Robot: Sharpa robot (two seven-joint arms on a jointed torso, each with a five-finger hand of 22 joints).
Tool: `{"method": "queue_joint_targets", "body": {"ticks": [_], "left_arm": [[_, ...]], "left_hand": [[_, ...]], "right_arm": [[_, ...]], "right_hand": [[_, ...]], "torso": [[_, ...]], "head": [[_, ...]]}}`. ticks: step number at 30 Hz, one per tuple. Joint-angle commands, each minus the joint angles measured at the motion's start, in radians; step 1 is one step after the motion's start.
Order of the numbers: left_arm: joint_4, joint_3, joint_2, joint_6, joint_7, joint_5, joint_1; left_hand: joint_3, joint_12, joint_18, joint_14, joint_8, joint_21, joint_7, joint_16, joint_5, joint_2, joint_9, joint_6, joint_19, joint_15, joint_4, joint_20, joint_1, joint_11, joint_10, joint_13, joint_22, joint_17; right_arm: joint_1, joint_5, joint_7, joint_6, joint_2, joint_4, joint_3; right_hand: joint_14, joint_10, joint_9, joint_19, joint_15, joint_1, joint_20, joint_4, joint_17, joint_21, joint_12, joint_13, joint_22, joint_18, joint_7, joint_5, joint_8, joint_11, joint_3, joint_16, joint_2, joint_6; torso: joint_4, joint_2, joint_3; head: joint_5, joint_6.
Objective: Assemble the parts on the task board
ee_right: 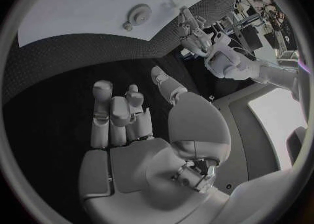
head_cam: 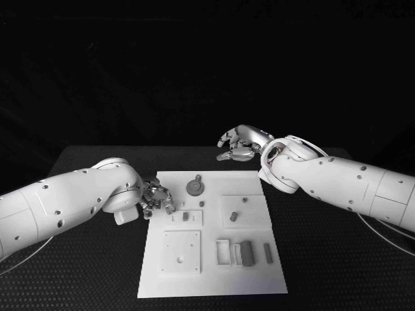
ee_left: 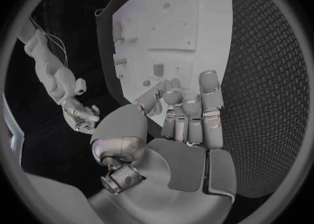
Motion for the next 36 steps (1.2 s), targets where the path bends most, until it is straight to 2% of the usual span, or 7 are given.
{"method": "queue_joint_targets", "body": {"ticks": [1, 5, 9, 12, 15, 36], "left_arm": [[-0.001, -0.002, 0.009, 0.045, -0.019, -0.026, 0.002], [0.0, -0.014, 0.014, 0.064, -0.024, -0.026, 0.002], [0.001, -0.021, 0.02, 0.068, -0.028, -0.028, 0.002], [0.002, -0.022, 0.022, 0.07, -0.029, -0.035, 0.002], [0.0, -0.022, 0.024, 0.073, -0.03, -0.043, 0.002], [-0.005, -0.025, 0.035, 0.069, -0.035, -0.084, 0.001]], "left_hand": [[0.002, 0.004, 0.032, 0.011, 0.043, 0.005, 0.013, 0.003, 0.045, -0.001, 0.0, 0.033, -0.002, -0.018, -0.003, -0.008, -0.01, -0.004, 0.004, -0.001, 0.021, -0.001], [0.003, 0.004, 0.031, 0.012, 0.046, 0.007, 0.011, 0.005, 0.05, -0.002, 0.0, 0.036, 0.0, -0.019, -0.004, -0.009, -0.014, -0.005, 0.006, -0.003, 0.021, -0.001], [0.004, 0.002, 0.03, 0.012, 0.051, 0.008, 0.009, 0.006, 0.05, -0.004, 0.001, 0.04, 0.0, -0.02, -0.003, -0.01, -0.018, -0.007, 0.009, -0.007, 0.021, -0.002], [0.003, 0.001, 0.03, 0.013, 0.053, 0.008, 0.008, 0.006, 0.049, -0.004, 0.001, 0.041, 0.001, -0.021, -0.001, -0.011, -0.022, -0.008, 0.01, -0.009, 0.021, -0.002], [0.002, -0.001, 0.028, 0.011, 0.071, 0.008, 0.0, 0.006, 0.049, -0.01, 0.008, 0.064, 0.0, -0.025, 0.001, -0.012, -0.029, -0.016, 0.008, -0.012, 0.021, -0.004], [0.001, 0.001, 0.025, 0.012, 0.091, 0.01, -0.009, 0.008, 0.057, -0.016, 0.019, 0.078, 0.002, -0.034, 0.005, -0.016, -0.04, -0.025, 0.01, -0.017, 0.02, -0.006]], "right_arm": [[0.0, -0.002, 0.001, 0.011, 0.0, 0.001, 0.0], [0.0, -0.002, 0.001, 0.012, 0.0, 0.001, 0.0], [0.0, -0.002, 0.001, 0.012, 0.001, 0.0, 0.0], [0.0, -0.002, 0.001, 0.012, 0.0, 0.0, 0.0], [0.0, -0.002, 0.001, 0.012, 0.0, 0.0, 0.0], [0.0, -0.002, 0.002, 0.015, 0.002, -0.001, 0.0]], "right_hand": [[-0.003, -0.009, 0.0, 0.005, 0.001, 0.001, -0.005, -0.008, 0.0, -0.003, -0.002, -0.001, 0.012, 0.061, 0.026, 0.007, -0.002, 0.0, 0.0, -0.005, 0.007, -0.021], [-0.003, -0.009, 0.0, 0.005, 0.001, 0.002, -0.005, -0.008, -0.001, -0.004, -0.002, -0.001, 0.013, 0.061, 0.026, 0.007, -0.002, 0.0, 0.0, -0.005, 0.007, -0.021], [-0.003, -0.009, 0.0, 0.005, 0.001, 0.002, -0.005, -0.008, -0.001, -0.004, -0.002, -0.001, 0.013, 0.061, 0.026, 0.007, -0.002, 0.0, 0.0, -0.005, 0.007, -0.021], [-0.003, -0.009, 0.0, 0.005, 0.001, 0.002, -0.005, -0.008, -0.001, -0.004, -0.002, -0.001, 0.013, 0.061, 0.026, 0.007, -0.002, 0.0, 0.0, -0.005, 0.007, -0.021], [-0.003, -0.009, 0.0, 0.005, 0.001, 0.002, -0.005, -0.009, -0.001, -0.004, -0.002, -0.001, 0.013, 0.061, 0.026, 0.007, -0.002, 0.0, 0.0, -0.005, 0.007, -0.021], [-0.004, -0.009, 0.0, 0.005, 0.002, 0.002, -0.005, -0.009, -0.001, -0.004, -0.001, -0.002, 0.013, 0.061, 0.026, 0.007, -0.002, 0.0, 0.0, -0.005, 0.008, -0.021]], "torso": [[-0.0009, 0.001, 0.0009], [-0.0012, 0.002, 0.0016], [-0.0016, 0.001, 0.0015], [-0.0017, 0.001, 0.0019], [-0.0014, 0.002, 0.0021], [-0.0015, 0.002, 0.0025]], "head": [[0.001, -0.002], [0.001, -0.006], [0.001, -0.008], [0.0, -0.009], [-0.001, -0.011], [-0.001, -0.015]]}}
